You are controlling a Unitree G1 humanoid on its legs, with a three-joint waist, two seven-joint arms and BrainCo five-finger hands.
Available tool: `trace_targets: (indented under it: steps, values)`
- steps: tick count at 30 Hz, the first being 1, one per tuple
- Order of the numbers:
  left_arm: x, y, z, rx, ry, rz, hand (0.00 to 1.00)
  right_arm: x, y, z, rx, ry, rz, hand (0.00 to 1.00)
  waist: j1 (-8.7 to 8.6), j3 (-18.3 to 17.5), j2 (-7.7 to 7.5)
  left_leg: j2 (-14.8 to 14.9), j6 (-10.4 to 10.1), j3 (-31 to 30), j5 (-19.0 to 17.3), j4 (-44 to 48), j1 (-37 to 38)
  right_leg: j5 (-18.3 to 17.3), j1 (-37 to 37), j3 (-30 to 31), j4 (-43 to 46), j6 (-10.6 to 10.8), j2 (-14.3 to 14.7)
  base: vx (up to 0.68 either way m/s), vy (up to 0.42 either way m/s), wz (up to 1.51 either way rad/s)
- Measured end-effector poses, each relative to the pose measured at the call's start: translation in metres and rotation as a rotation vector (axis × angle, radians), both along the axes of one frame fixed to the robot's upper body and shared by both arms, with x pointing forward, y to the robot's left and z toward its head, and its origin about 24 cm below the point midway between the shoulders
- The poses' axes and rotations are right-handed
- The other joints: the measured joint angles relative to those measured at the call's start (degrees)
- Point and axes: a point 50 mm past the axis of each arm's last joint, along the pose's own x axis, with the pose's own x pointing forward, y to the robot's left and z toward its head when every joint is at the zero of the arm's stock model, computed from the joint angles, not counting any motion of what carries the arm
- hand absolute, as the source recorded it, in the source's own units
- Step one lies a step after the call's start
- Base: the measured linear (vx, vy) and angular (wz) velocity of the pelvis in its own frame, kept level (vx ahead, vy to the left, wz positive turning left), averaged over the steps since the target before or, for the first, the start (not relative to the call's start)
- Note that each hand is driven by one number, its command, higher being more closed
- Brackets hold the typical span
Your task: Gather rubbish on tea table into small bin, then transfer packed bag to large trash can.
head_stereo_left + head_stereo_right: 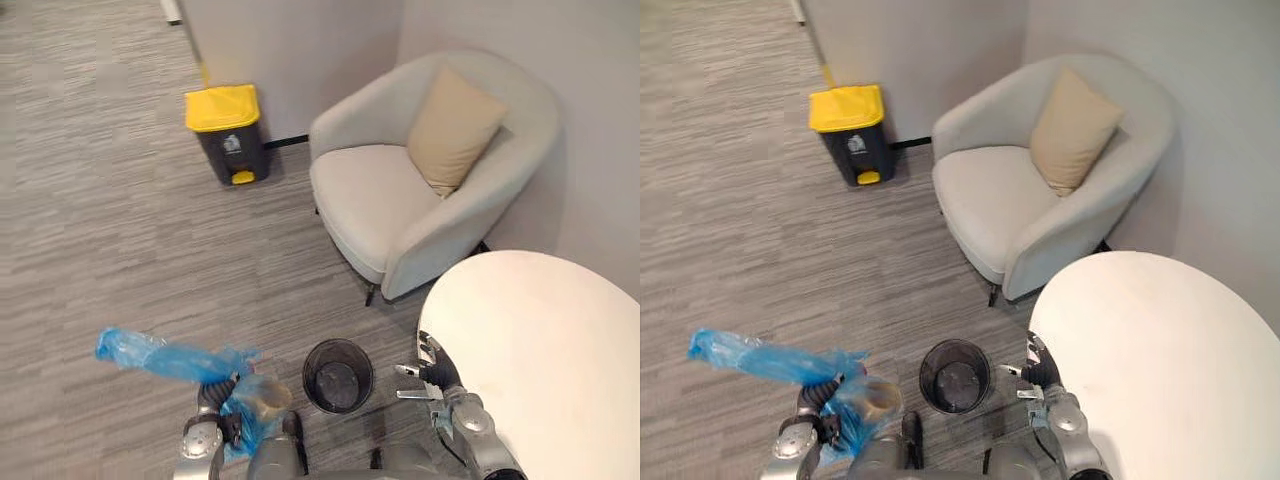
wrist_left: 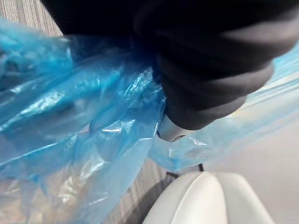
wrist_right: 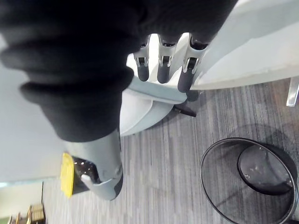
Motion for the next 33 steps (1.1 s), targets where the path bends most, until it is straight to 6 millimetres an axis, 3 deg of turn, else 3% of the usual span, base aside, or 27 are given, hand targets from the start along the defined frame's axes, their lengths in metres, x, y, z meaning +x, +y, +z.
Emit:
trace_targets:
  steps: [2,4,5,6,7,8,9,11,12,13,14,16,19,22,25,28,30,33]
  values:
    - [0.004,-0.009,0.003,-0.032,-0.033,0.006,1.0,0.003,0.009,0.003,-0.001,-0.017,0.045,0.0,2.11,-0.39,1.09,1.26,-1.65,-2.68,1.28,0.52,-3.72,-0.58,-0.14,0.65,-5.59,0.06,3.35,-0.17,-0.171,0.42]
    - [0.005,-0.013,0.005,-0.047,-0.049,0.012,1.0,0.008,0.015,0.01,0.005,-0.053,0.068,0.0,4.27,-0.29,1.21,1.55,-1.27,-3.21,4.73,-1.4,-5.58,-3.88,0.12,2.19,-8.58,-2.86,4.37,-0.18,-0.18,0.22]
    - [0.009,-0.022,0.005,-0.079,-0.058,0.014,1.0,0.011,0.016,0.014,0.003,-0.074,0.075,0.0,3.94,0.67,2.49,1.41,-1.36,-4.96,7.3,-2.72,-6.53,-4.54,-0.11,0.73,-9.46,-5.16,5.02,-0.24,-0.164,0.76]
    - [0.01,-0.029,0.006,-0.098,-0.072,0.009,1.0,0.01,0.017,0.014,0.003,-0.076,0.074,0.0,4.21,1.07,3.77,1.57,-1.82,-6.62,9.12,-4.44,-6.83,-4.02,-0.15,-1.57,-9.89,-6.03,5.81,-0.24,-0.136,0.82]
    - [0.01,-0.031,0.007,-0.099,-0.076,0.003,1.0,0.009,0.018,0.014,0.003,-0.073,0.079,0.0,4.33,1.17,4.05,1.79,-2.5,-7.35,9.45,-5.29,-6.75,-3.85,-0.17,-2.5,-9.82,-6.34,6.13,-0.22,-0.12,0.71]
    - [0.008,-0.032,0.007,-0.1,-0.076,-0.005,1.0,0.009,0.019,0.014,0.003,-0.074,0.082,0.0,4.21,1.19,4.28,2.7,-3.72,-7.93,8.94,-7.22,-6.78,-3.1,-0.16,-4.67,-10.02,-7.55,6.62,-0.22,-0.137,0.79]
    - [0.009,-0.033,0.007,-0.1,-0.078,-0.013,1.0,0.011,0.017,0.015,-0.002,-0.083,0.066,0.0,4.17,1.29,3.82,3.03,-5.06,-6.8,5.64,-7.6,-7.84,-1.55,-0.09,-7.34,-12.35,-8.5,6.17,-0.2,-0.143,0.91]
    - [0.019,-0.035,0.012,-0.097,-0.103,-0.035,1.0,0.018,0.013,0.022,0.0,-0.117,0.035,0.0,3.03,2.32,2.61,3.24,-4.73,-2.36,5.19,1.04,-11.4,0.27,-0.46,-11.01,-14.13,-9.85,4.13,-0.16,-0.093,1.04]
    - [0.02,-0.035,0.013,-0.094,-0.107,-0.04,1.0,0.018,0.01,0.025,-0.01,-0.126,0.023,0.0,2.7,2.38,2.43,3.77,-2.91,0.39,3.86,8.22,-11.85,0.91,-0.49,-13.24,-14.57,-10.26,2.97,-0.14,-0.04,0.92]
    - [0.021,-0.036,0.013,-0.091,-0.108,-0.05,1.0,0.018,0.008,0.025,-0.013,-0.127,0.016,0.0,2.58,2.41,2.37,4.18,-2.17,1.48,2.56,11.31,-11.57,0.97,-0.3,-13.97,-14.66,-10.21,2.44,-0.11,0.009,0.8]
    - [0.024,-0.038,0.014,-0.087,-0.111,-0.071,1.0,0.015,0.006,0.023,-0.022,-0.121,-0.002,0.0,2.36,2.33,2.43,5.18,-1.07,3.06,-2.04,15.3,-9.92,1.33,0.03,-15.58,-15.32,-10.02,1.63,-0.07,0.04,0.7]
    - [0.03,-0.04,0.017,-0.085,-0.123,-0.092,1.0,0.013,0.003,0.019,-0.029,-0.1,-0.015,0.0,0.89,2.23,2.61,7.57,-0.99,5.69,-6.94,17.39,-6.54,2.91,0.07,-19.09,-17.47,-8.85,0.12,-0.07,0.104,0.97]
    - [0.038,-0.042,0.016,-0.082,-0.114,-0.106,1.0,0.01,-0.002,0.009,-0.037,-0.046,-0.039,0.0,-0.07,1.93,3.26,8.2,-1.31,8.29,-8.47,10.35,-2.5,4.99,0.75,-22.39,-20.28,-6.99,-0.64,-0.03,0.159,0.78]
    - [0.034,-0.033,0.011,-0.022,-0.069,-0.154,1.0,0.004,0.001,-0.002,-0.017,0.02,-0.069,0.0,-0.12,1.65,2.61,5.25,-0.73,8.03,-6.54,4.85,0.65,9.38,5.53,-23.34,-27.85,-4.64,-0.9,-0.01,0.173,0.37]
    - [0.03,-0.026,0.01,0.008,-0.055,-0.159,1.0,0.008,0.001,-0.004,-0.022,0.029,-0.07,0.0,-0.13,1.5,2.83,3.83,-0.69,8.04,-6.54,5.02,0.81,10.63,6.21,-22.77,-29.13,-3.39,-1.97,-0.05,0.146,0.03]
    - [0.031,-0.025,0.01,0.013,-0.052,-0.158,1.0,0.009,0.001,-0.006,-0.026,0.045,-0.073,0.0,-0.18,1.5,2.83,3.3,-0.22,7.83,-6.75,5.24,0.35,10.9,5.77,-22.78,-28.93,-2.93,-2.54,-0.1,0.098,0.04]
    - [0.03,-0.023,0.01,0.013,-0.051,-0.149,1.0,0.008,0.001,-0.009,-0.028,0.059,-0.075,0.0,-0.16,1.49,2.79,3.21,1.62,7.5,-8.12,6.76,-1.09,10.2,4.28,-22.58,-27.42,-2.31,-2.76,-0.09,0.07,0.01]
    - [0.025,-0.019,0.007,0.014,-0.029,-0.136,1.0,0.009,0.0,-0.01,-0.031,0.071,-0.076,0.0,-0.29,1.78,2.06,2.13,2.69,8.18,-12.59,11.89,-3.05,5.08,0.92,-21.19,-18.82,-0.66,-6.09,-0.08,0.121,0.01]
